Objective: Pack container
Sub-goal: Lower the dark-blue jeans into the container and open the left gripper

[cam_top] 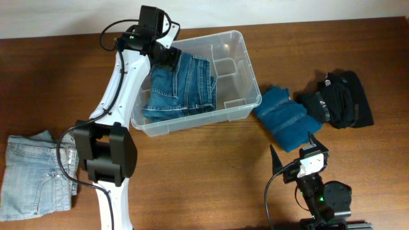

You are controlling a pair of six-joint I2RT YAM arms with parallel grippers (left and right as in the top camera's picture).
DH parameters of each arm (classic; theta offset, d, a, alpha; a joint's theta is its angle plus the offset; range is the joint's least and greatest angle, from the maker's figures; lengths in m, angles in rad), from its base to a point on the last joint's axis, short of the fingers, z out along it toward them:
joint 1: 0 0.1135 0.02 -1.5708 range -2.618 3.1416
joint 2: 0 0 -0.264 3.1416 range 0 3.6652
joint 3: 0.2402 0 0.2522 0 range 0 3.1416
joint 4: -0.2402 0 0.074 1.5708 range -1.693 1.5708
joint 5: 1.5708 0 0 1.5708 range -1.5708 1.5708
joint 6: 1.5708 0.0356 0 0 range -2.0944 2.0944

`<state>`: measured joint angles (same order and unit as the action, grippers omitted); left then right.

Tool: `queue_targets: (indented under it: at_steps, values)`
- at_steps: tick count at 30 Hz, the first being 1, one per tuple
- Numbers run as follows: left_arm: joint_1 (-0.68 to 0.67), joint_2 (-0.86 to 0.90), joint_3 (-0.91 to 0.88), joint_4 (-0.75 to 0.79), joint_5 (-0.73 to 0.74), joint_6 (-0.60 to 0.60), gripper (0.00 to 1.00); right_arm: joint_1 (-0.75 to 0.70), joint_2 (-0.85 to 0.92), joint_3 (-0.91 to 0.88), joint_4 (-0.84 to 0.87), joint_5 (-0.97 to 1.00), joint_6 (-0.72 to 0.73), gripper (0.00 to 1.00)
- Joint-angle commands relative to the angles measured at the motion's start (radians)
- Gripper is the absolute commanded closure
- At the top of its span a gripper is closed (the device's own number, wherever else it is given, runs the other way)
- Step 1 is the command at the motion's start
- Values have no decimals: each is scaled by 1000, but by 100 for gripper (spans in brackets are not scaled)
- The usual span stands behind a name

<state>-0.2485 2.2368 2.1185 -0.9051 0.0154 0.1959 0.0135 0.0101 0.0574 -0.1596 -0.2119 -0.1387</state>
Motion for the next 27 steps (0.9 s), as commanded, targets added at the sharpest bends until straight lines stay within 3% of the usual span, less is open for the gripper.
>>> queue_targets:
  at_steps: [1,7,11,19,27]
  values:
    - [5,87,12,-17,-38,68,35,-8,-6,-9,0,-5,-3,2]
    - [18,150,12,-97,-133,56,37,-8,-6,-9,0,-6,-4,2]
    - [80,151,12,-152,-203,-99,37,-8,-6,-9,0,-5,-3,2]
    - [149,150,27,-193,-105,-128,37,-8,-6,-9,0,-6,-3,2]
    - [135,101,220,-348,58,-128,37,-8,-6,-9,0,-5,-3,2]
